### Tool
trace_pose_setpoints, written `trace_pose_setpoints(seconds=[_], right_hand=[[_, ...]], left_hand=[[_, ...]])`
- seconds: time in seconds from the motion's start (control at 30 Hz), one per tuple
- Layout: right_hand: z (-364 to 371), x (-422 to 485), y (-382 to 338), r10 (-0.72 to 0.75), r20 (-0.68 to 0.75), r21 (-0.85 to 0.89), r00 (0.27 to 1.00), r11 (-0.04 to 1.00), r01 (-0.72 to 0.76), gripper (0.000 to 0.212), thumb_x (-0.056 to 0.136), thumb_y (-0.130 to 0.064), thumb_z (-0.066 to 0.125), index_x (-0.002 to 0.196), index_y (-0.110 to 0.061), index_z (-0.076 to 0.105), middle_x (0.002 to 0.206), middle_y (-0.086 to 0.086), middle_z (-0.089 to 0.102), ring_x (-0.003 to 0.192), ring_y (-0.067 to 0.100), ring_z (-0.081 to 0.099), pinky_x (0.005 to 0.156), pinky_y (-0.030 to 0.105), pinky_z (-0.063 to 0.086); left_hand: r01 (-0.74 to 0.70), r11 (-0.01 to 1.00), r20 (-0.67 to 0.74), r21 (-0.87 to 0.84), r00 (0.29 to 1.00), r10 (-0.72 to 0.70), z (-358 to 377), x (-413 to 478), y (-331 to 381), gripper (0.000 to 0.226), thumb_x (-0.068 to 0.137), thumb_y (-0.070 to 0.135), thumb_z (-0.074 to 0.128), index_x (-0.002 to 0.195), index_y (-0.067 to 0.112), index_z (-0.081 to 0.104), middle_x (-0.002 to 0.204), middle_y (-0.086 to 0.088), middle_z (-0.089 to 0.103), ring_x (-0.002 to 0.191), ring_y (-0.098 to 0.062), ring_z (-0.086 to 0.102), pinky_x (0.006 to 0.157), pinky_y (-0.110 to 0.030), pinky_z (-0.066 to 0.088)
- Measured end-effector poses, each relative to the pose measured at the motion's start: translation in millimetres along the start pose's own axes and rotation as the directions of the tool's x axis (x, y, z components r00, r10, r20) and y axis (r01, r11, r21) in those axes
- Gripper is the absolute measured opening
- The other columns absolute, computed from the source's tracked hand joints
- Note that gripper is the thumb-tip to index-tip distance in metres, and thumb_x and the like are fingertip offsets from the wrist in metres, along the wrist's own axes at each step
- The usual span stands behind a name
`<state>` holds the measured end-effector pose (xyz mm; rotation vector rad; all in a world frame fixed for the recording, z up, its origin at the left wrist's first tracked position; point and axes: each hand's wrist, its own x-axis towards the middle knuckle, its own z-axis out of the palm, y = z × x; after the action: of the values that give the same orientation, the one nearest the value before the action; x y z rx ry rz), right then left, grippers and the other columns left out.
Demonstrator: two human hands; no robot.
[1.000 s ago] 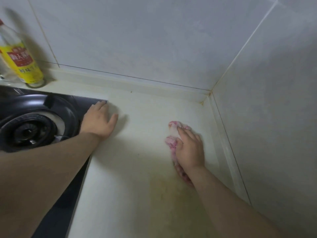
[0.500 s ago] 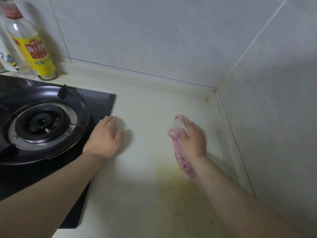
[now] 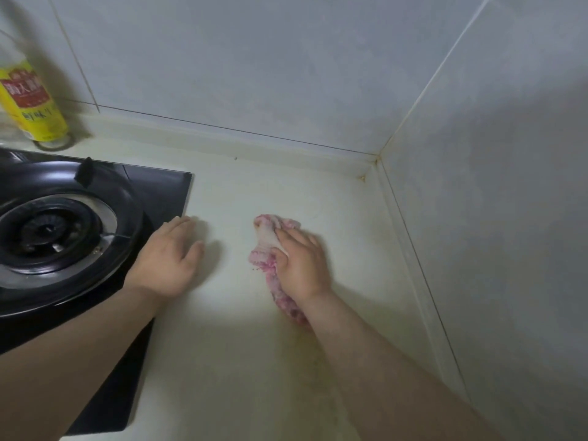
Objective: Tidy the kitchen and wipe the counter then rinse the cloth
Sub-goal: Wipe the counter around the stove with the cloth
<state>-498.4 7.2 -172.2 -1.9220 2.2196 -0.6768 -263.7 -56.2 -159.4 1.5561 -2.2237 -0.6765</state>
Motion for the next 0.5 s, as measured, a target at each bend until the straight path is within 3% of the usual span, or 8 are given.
trace_pose_setpoints(seconds=[0.2,0.3,0.37,0.5], right_hand=[[-22,-4,45,0.099,-0.034,-0.075,0.994,0.992,-0.102,0.057,0.087,-0.036,0.039,0.137,-0.015,0.058,0.134,0.008,0.062,0.121,0.030,0.055,0.103,0.033,0.036],[-39,-12,76,0.151,-0.027,-0.133,0.988,0.979,-0.154,0.053,0.091,-0.026,0.044,0.143,-0.024,0.050,0.140,0.004,0.057,0.125,0.028,0.053,0.106,0.035,0.040],[-50,-18,99,0.212,-0.036,-0.153,0.977,0.964,-0.215,0.051,0.093,-0.026,0.040,0.143,-0.033,0.046,0.139,-0.003,0.055,0.118,0.023,0.056,0.101,0.033,0.045],[-61,-29,117,0.229,-0.086,-0.120,0.970,0.964,-0.238,0.052,0.092,-0.028,0.035,0.143,-0.028,0.047,0.135,0.002,0.056,0.122,0.025,0.054,0.104,0.039,0.044]], left_hand=[[0.013,0.999,-0.004,0.032,1.000,-0.013,3,1,-2,0.070,0.087,0.045,0.031,0.144,0.006,0.044,0.151,-0.011,0.041,0.145,-0.025,0.029,0.120,-0.033,0.014],[0.016,0.999,-0.006,0.032,1.000,-0.016,3,2,0,0.071,0.086,0.044,0.032,0.144,0.006,0.045,0.151,-0.011,0.041,0.144,-0.025,0.029,0.119,-0.033,0.015],[0.007,0.999,-0.010,0.042,1.000,-0.007,2,1,2,0.070,0.086,0.043,0.032,0.142,0.004,0.046,0.150,-0.012,0.043,0.143,-0.026,0.031,0.118,-0.031,0.014],[-0.014,0.996,-0.004,0.088,1.000,0.014,3,1,3,0.070,0.088,0.044,0.031,0.142,0.002,0.046,0.149,-0.013,0.044,0.142,-0.026,0.032,0.118,-0.032,0.014]])
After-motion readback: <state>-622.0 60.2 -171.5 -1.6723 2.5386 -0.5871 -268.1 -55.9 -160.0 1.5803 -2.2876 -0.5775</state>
